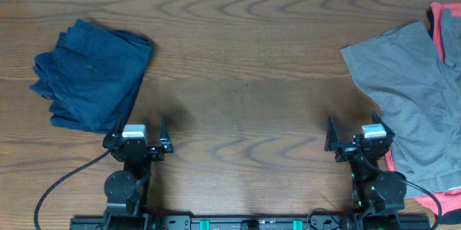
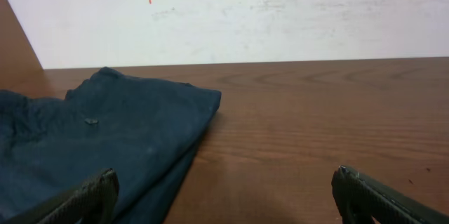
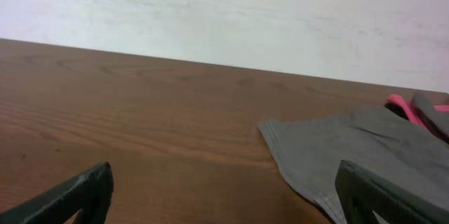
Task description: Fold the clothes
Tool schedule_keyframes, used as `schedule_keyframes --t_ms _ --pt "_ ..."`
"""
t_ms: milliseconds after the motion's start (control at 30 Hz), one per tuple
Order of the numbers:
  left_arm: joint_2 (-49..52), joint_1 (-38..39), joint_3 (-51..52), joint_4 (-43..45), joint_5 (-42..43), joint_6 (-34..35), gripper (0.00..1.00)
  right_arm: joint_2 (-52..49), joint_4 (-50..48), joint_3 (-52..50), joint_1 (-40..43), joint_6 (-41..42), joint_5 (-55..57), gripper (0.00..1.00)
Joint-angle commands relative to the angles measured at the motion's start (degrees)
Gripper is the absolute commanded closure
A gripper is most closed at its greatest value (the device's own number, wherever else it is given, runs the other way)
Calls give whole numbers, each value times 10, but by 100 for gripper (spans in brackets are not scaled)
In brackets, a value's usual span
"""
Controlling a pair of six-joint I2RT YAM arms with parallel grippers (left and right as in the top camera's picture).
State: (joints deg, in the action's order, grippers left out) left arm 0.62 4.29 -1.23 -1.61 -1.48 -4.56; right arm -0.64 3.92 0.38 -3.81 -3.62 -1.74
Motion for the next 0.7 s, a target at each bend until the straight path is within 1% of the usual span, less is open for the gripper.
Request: schedule_keyframes --t_ms 0,667 --pt "-4 3 10 -24 -3 -6 2 3 2 -1 4 -7 -4 1" --pt "-4 3 10 -24 -3 -6 2 3 2 -1 4 -7 -2 1"
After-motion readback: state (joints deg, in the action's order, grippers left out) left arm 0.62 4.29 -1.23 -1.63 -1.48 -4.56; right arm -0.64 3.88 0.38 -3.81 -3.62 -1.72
